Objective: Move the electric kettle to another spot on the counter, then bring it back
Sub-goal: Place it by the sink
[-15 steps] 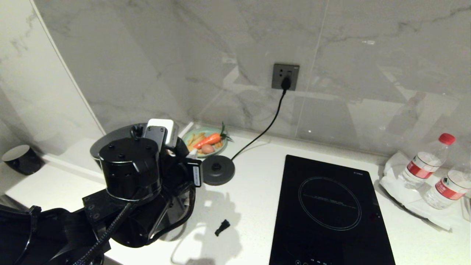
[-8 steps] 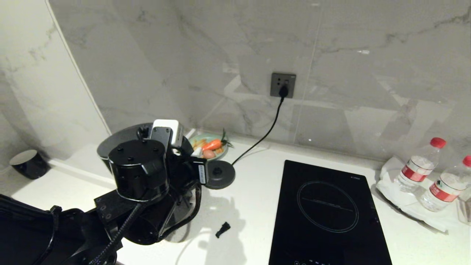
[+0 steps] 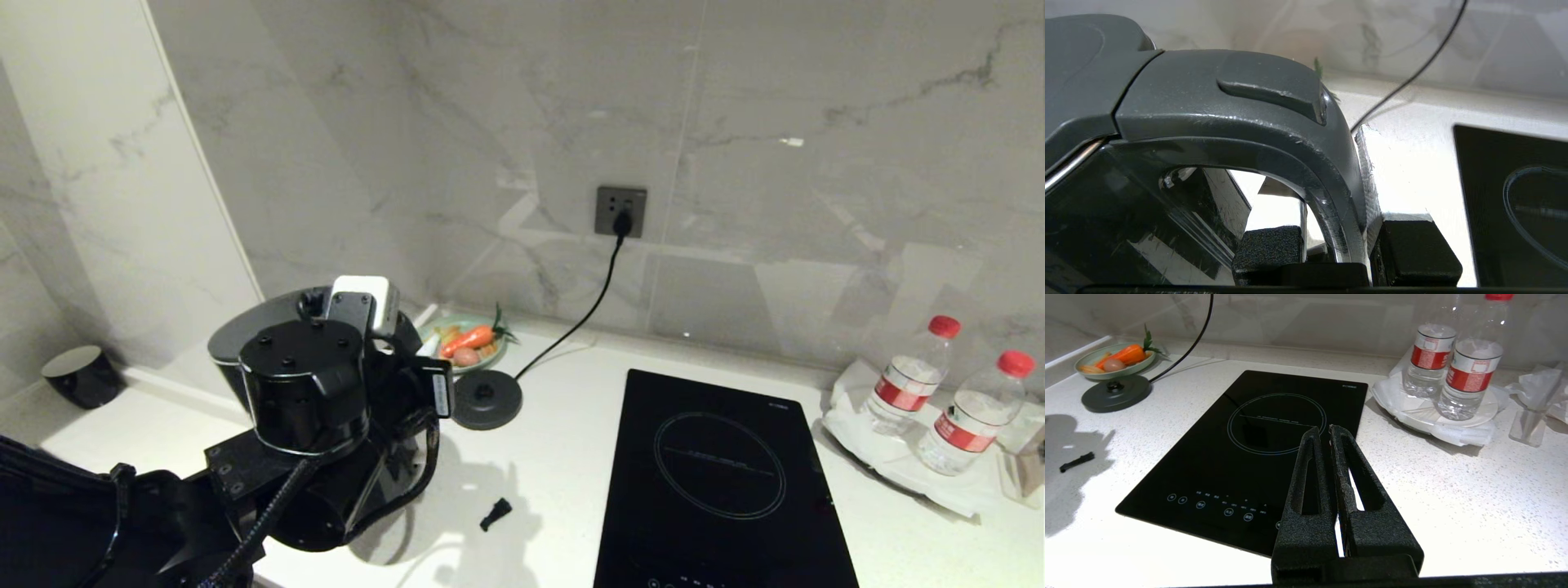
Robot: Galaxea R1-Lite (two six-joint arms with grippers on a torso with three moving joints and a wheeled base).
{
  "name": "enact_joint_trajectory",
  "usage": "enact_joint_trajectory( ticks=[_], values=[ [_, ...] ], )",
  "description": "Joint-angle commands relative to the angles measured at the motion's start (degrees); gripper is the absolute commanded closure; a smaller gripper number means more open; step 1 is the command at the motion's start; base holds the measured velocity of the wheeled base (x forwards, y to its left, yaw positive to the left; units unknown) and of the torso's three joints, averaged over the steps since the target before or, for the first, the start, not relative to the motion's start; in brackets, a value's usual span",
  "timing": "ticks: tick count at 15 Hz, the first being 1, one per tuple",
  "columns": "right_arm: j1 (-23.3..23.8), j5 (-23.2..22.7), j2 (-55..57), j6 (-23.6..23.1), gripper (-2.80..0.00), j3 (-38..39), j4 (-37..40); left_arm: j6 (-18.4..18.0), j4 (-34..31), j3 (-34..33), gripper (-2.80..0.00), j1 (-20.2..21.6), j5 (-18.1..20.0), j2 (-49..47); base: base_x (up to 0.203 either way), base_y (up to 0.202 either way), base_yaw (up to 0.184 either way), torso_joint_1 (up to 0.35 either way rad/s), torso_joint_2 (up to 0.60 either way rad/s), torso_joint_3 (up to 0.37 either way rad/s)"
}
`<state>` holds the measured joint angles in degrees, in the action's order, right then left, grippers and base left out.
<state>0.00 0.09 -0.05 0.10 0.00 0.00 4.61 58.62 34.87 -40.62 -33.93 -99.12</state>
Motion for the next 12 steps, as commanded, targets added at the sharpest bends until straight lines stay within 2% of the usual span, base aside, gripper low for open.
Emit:
enact_joint_trajectory(
  ticks=[1, 4, 12],
  values=[
    [0.0, 0.0, 0.05, -0.01, 0.0, 0.0, 0.0, 0.42, 0.35, -0.16, 0.0, 1.88, -0.08, 0.21, 0.0, 0.0, 0.0, 0.0, 0.0, 0.0],
    [0.0, 0.0, 0.05, -0.01, 0.0, 0.0, 0.0, 0.74, 0.35, -2.24, 0.0, 5.36, 0.55, 1.35, 0.0, 0.0, 0.0, 0.0, 0.0, 0.0],
    [0.0, 0.0, 0.05, -0.01, 0.0, 0.0, 0.0, 0.48, 0.17, -2.26, 0.0, 5.29, 0.18, 0.95, 0.0, 0.0, 0.0, 0.0, 0.0, 0.0]
  ],
)
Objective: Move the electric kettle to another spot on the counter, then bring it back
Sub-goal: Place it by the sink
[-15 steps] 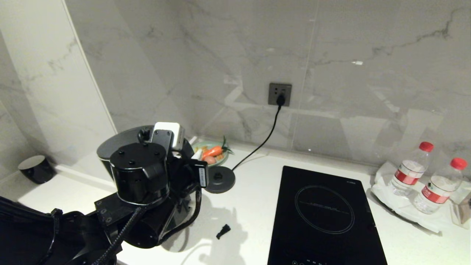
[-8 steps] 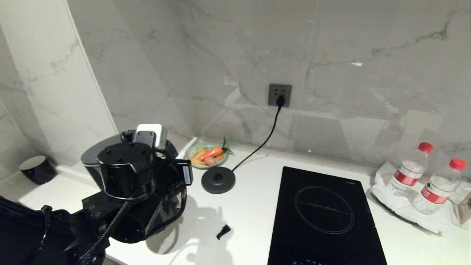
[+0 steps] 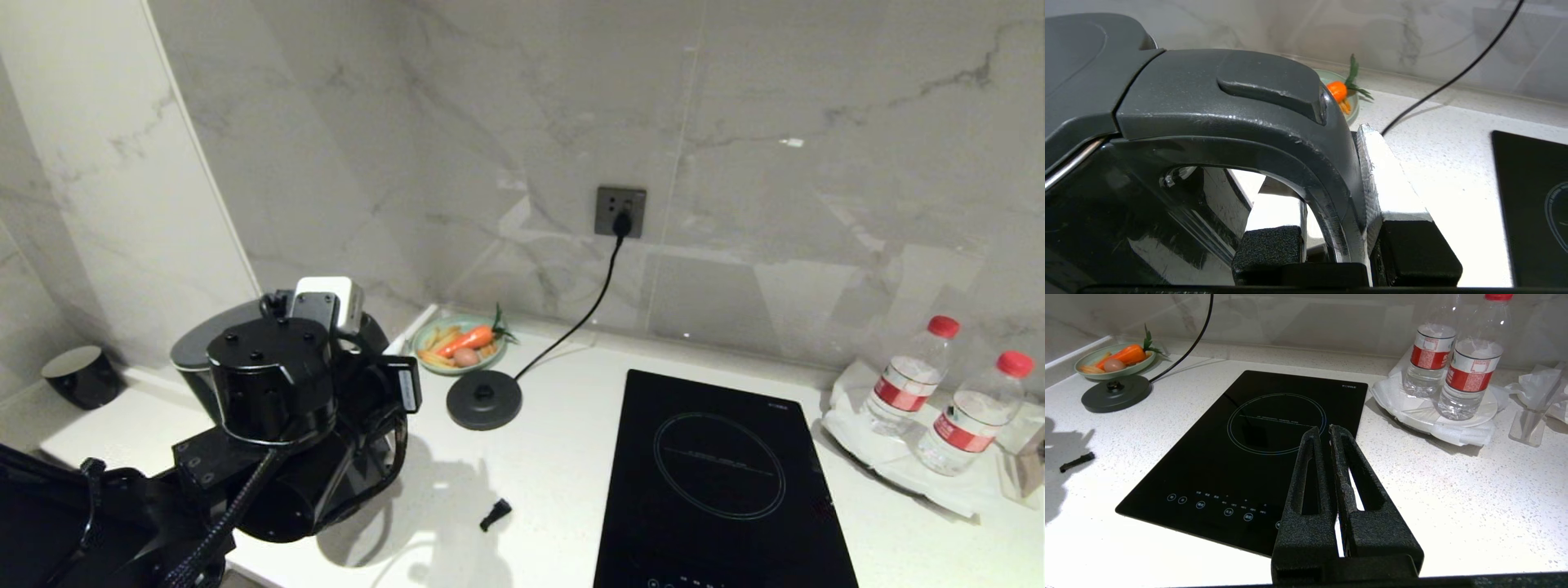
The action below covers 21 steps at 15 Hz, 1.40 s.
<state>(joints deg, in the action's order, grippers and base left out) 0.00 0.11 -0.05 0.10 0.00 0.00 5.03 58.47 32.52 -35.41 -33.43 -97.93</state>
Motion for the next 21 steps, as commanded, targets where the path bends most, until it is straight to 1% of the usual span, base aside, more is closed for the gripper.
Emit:
enact_joint_trajectory(
  ticks=[1, 21],
  values=[
    [0.0, -0.02, 0.05, -0.01, 0.0, 0.0, 0.0, 0.04, 0.24, 0.09, 0.0, 0.17, -0.5, 0.02, 0.0, 0.0, 0.0, 0.0, 0.0, 0.0],
    [0.0, -0.02, 0.05, -0.19, 0.0, 0.0, 0.0, 0.06, 0.24, -1.67, 0.0, 0.26, -0.59, 2.04, 0.0, 0.0, 0.0, 0.0, 0.0, 0.0]
  ],
)
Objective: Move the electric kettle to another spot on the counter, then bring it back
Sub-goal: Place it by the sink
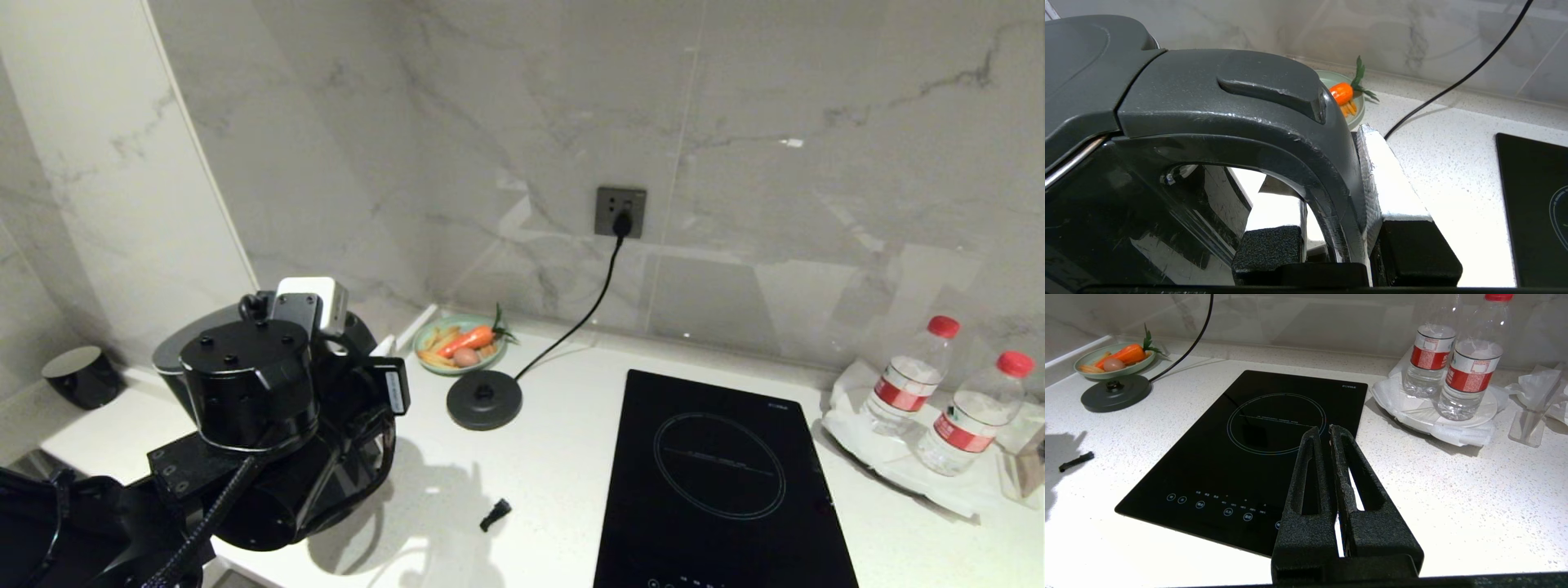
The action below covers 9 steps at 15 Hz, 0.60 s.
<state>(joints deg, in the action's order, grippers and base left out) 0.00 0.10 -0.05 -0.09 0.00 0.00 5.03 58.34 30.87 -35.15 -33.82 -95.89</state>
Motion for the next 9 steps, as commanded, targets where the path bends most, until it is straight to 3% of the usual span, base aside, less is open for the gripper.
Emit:
enact_joint_trajectory(
  ticks=[1, 9],
  values=[
    [0.0, -0.01, 0.05, 0.0, 0.0, 0.0, 0.0, 0.07, 0.37, -0.02, 0.0, -0.01, -0.2, 0.0, 0.0, 0.0, 0.0, 0.0, 0.0, 0.0],
    [0.0, -0.01, 0.05, 0.0, 0.0, 0.0, 0.0, 0.15, 0.37, 0.07, 0.0, -0.01, -0.02, -0.44, 0.0, 0.0, 0.0, 0.0, 0.0, 0.0]
  ],
)
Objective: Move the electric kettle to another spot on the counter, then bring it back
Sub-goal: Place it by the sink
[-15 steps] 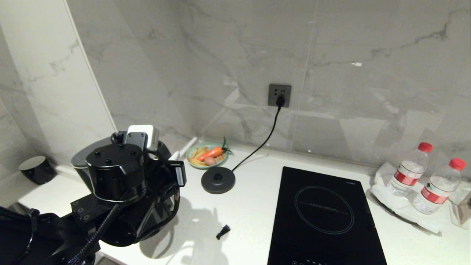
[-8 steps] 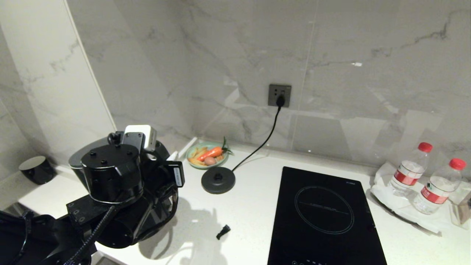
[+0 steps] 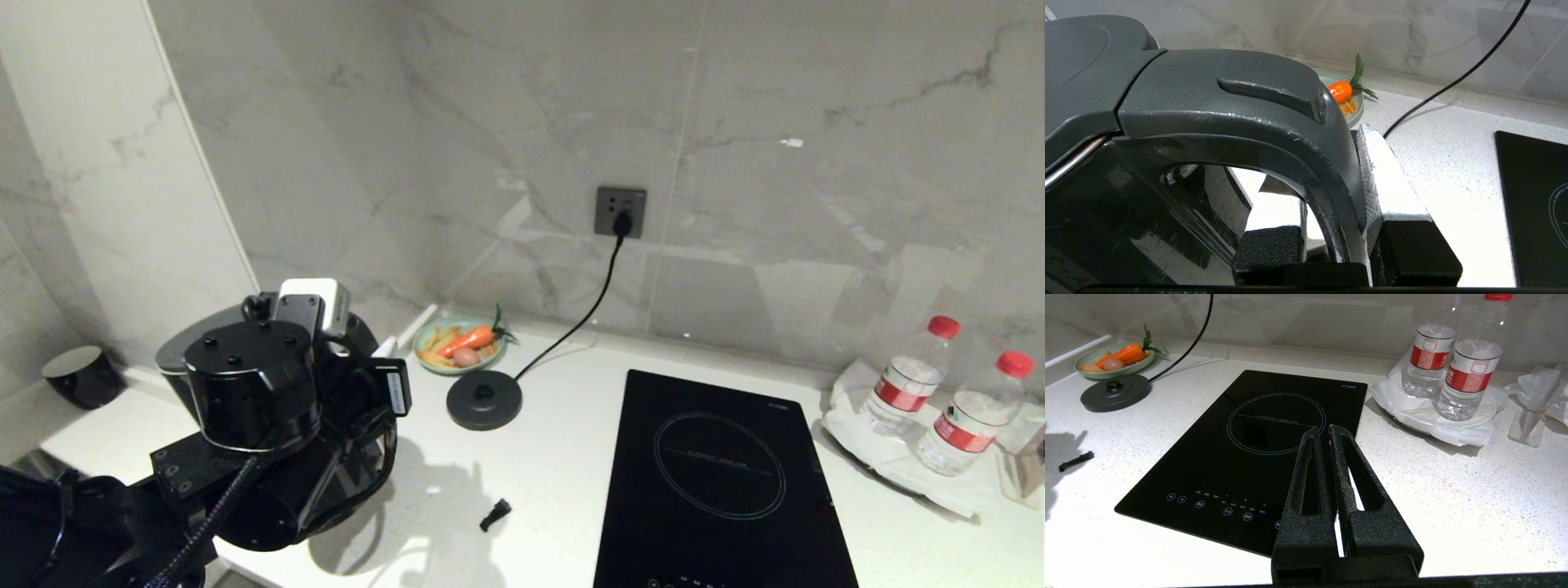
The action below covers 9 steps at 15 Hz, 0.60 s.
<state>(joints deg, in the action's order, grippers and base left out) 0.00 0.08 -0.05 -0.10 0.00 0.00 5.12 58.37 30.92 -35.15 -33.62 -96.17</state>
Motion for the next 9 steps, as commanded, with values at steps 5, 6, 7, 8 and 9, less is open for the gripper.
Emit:
enact_joint_trajectory(
  ticks=[5, 6, 7, 8, 9],
  values=[
    [0.0, 0.01, 0.05, 0.01, 0.0, 0.0, 0.0, 0.07, 0.34, 0.37, 0.0, -0.01, -0.13, -0.24, 0.001, -0.004, 0.052, 0.001, 0.0, 0.001],
    [0.0, 0.01, 0.05, 0.01, 0.0, 0.0, 0.0, 0.07, 0.34, 0.37, 0.0, -0.01, -0.13, -0.24, -0.002, -0.007, 0.17, 0.007, 0.0, 0.002],
    [0.0, 0.01, 0.05, 0.01, 0.0, 0.0, 0.0, 0.07, 0.34, 0.46, 0.0, -0.01, -0.04, -0.33, -0.002, -0.011, 0.176, 0.002, 0.0, -0.001],
    [0.0, 0.01, 0.05, 0.01, 0.0, 0.0, 0.0, 0.07, 0.34, 0.54, 0.0, -0.01, -0.04, -0.33, -0.003, -0.006, 0.181, 0.004, 0.01, -0.001],
    [0.0, 0.01, 0.05, 0.01, 0.0, 0.0, 0.0, 0.07, 0.34, 0.55, 0.0, -0.01, -0.04, -0.33, -0.002, -0.012, 0.174, -0.001, 0.01, 0.004]
  ],
)
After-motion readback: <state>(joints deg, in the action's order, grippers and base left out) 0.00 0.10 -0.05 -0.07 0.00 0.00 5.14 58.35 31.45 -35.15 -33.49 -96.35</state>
